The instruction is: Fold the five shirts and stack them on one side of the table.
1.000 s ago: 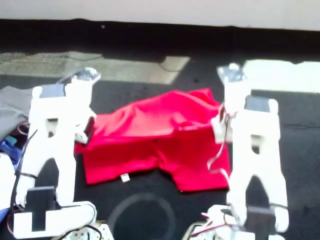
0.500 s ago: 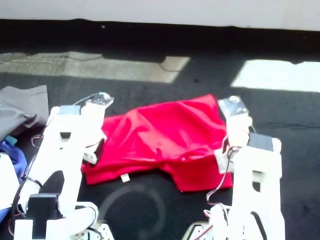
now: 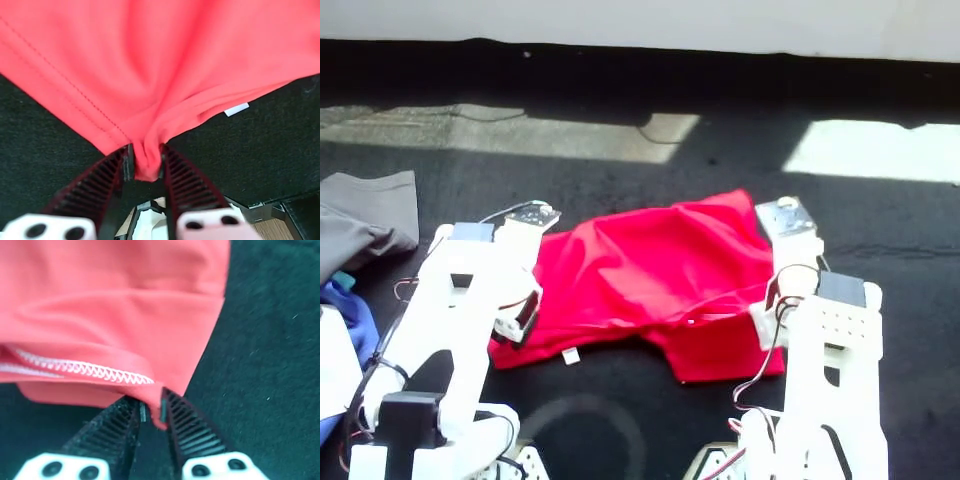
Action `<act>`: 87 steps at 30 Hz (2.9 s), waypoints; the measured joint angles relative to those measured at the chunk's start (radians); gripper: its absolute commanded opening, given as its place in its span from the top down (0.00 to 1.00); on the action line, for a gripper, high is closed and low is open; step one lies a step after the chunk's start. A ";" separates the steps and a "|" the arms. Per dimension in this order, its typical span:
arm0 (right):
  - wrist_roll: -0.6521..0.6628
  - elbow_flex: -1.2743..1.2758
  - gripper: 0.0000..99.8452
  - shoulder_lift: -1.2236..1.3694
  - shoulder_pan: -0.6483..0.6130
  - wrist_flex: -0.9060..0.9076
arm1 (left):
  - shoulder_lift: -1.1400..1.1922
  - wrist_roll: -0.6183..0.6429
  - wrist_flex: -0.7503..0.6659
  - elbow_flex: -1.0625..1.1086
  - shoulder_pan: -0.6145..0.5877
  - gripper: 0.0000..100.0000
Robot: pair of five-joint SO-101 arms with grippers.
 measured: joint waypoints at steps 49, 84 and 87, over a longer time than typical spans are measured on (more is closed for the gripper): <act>-0.261 -1.146 0.99 1.290 -0.149 -0.279 | 1.160 0.135 -0.006 -1.436 -0.101 0.99; -0.287 -1.892 0.99 1.160 -0.227 0.474 | 0.704 0.169 0.331 -1.146 -0.118 0.99; -0.292 -1.774 0.99 1.025 -0.270 0.474 | 0.562 0.169 0.218 -0.899 -0.115 0.99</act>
